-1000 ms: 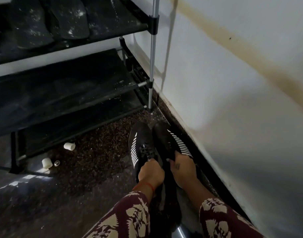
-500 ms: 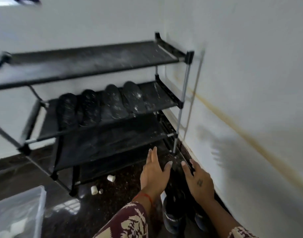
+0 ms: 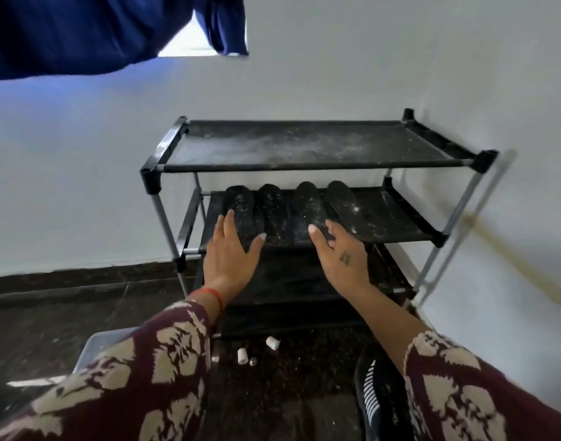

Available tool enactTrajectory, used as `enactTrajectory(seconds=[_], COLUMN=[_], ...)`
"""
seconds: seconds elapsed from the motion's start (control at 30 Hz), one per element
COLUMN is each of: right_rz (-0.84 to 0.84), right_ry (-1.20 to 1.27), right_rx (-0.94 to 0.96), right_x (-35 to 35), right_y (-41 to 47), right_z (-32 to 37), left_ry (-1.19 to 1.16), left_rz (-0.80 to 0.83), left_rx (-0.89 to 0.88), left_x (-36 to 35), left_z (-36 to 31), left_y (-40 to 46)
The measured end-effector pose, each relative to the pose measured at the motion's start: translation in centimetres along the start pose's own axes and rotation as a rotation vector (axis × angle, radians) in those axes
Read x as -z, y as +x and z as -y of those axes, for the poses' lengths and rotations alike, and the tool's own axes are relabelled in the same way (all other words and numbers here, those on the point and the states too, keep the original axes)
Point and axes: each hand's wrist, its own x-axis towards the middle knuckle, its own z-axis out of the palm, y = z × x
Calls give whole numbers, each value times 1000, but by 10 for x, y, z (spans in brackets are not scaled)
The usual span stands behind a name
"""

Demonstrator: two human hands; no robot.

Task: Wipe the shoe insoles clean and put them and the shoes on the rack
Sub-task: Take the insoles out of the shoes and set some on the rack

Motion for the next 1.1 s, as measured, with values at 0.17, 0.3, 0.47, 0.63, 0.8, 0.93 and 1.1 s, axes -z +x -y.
enactTrajectory(seconds=[0.17, 0.3, 0.47, 0.63, 0.8, 0.93, 1.1], right_rz=[116, 125, 119, 104, 100, 141, 273], right_ry=[-37, -142, -327, -271, -62, 412, 631], right_rx=[-64, -119, -197, -258, -329, -491, -545], right_x=[-57, -79, -88, -95, -91, -79, -57], right_y=[40, 65, 92, 106, 104, 92, 53], right_z=[1, 1, 4, 0, 4, 14, 20], left_ry=[-18, 63, 203, 93, -376, -630, -773], left_rz=[-11, 22, 94, 122, 65, 115, 172], left_rx=[-2, 96, 196, 270, 514, 527, 512], left_x=[-8, -21, -32, -29, -24, -13, 9], left_z=[29, 38, 43, 45, 50, 50, 50], left_y=[40, 67, 95, 108, 120, 104, 48])
